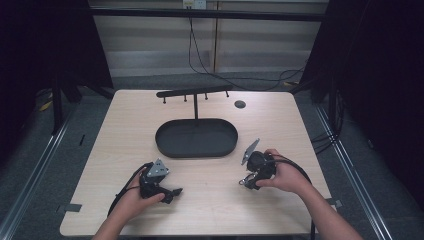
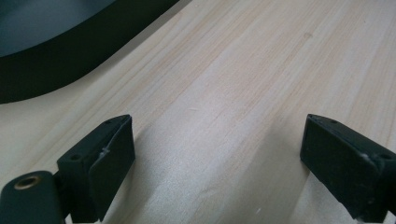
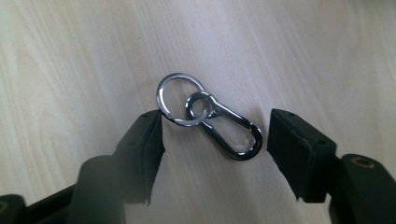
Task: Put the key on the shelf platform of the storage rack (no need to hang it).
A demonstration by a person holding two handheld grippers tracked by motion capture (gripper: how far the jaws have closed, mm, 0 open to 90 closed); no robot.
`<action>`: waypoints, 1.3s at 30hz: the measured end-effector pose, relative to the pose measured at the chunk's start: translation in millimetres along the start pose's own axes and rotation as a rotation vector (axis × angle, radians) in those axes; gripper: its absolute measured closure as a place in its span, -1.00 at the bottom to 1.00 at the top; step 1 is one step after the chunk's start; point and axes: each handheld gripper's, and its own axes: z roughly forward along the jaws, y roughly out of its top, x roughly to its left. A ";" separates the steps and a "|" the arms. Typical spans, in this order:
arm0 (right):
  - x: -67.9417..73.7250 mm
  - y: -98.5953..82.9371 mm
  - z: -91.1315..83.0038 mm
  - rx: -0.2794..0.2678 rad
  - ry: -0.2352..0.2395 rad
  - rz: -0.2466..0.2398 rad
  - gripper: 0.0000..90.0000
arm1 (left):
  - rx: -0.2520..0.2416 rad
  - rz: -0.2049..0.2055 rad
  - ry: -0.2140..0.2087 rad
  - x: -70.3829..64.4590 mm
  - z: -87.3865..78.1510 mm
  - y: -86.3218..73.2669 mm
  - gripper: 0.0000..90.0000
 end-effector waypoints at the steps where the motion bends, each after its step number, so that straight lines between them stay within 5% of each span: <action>1: 0.2 2.4 0.8 0.012 0.004 -0.005 -0.16 | 0.000 0.000 -0.002 0.1 0.0 0.0 -0.78; 4: 0.9 9.8 5.2 0.045 -0.005 -0.056 -0.09 | -0.001 0.000 0.001 -0.1 0.0 0.0 -0.78; 5: 1.3 12.2 5.6 0.051 -0.007 -0.063 0.04 | -0.001 0.000 0.000 0.0 0.0 0.0 -0.78; 6: 2.4 14.1 6.0 0.073 0.017 -0.052 0.38 | 0.000 0.000 0.001 -0.1 0.1 -0.1 -0.78; 8: 3.0 16.6 8.4 0.094 0.044 -0.055 0.56 | 0.000 0.001 -0.002 0.0 0.0 -0.1 -0.79; 18: -1.7 19.8 7.7 0.159 0.078 0.075 0.61 | 0.001 0.003 0.001 0.0 -0.2 -0.1 -0.79; 23: -6.2 20.4 -3.4 0.136 0.078 0.105 0.61 | 0.000 0.000 0.001 -0.1 -0.1 -0.1 -0.79; 39: -15.7 49.2 -32.3 0.101 0.055 0.115 0.61 | 0.003 0.003 0.004 -0.1 -0.3 -0.1 -0.79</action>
